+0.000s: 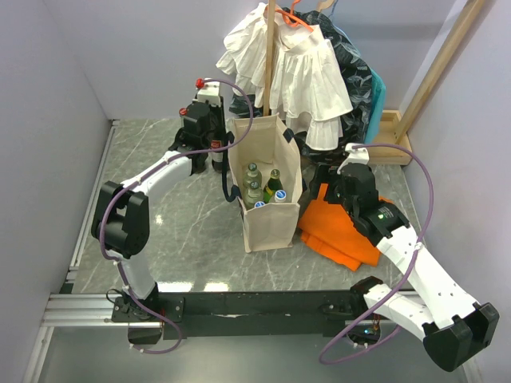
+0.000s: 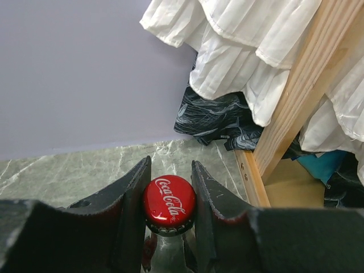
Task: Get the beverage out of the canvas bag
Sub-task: Place the drink at the center of the board, then take out the drink from the canvas bag.
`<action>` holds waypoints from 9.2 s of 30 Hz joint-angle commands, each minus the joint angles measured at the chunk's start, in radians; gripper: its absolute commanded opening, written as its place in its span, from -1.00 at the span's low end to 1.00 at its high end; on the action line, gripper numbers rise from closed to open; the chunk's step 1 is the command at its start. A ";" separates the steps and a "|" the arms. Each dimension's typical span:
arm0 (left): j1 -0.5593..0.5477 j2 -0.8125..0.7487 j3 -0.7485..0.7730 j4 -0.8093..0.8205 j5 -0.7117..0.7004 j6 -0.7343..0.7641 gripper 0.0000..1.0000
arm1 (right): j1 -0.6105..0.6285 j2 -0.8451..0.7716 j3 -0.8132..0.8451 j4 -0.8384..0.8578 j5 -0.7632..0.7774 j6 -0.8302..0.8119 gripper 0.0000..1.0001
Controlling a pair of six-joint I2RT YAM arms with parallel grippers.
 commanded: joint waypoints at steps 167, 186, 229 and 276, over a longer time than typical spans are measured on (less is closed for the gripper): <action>-0.258 -0.015 0.131 -0.788 0.180 -0.181 0.19 | 0.001 0.223 0.446 -0.221 -0.244 -0.108 1.00; -0.267 -0.041 0.109 -0.781 0.151 -0.176 -0.18 | -0.001 0.203 0.435 -0.226 -0.223 -0.099 1.00; -0.278 -0.044 0.307 -0.750 0.102 -0.064 -0.98 | 0.001 0.171 0.398 -0.201 -0.232 -0.080 1.00; -0.278 -0.174 0.459 -0.782 0.123 -0.040 -0.98 | 0.004 0.019 0.304 -0.183 -0.221 -0.031 1.00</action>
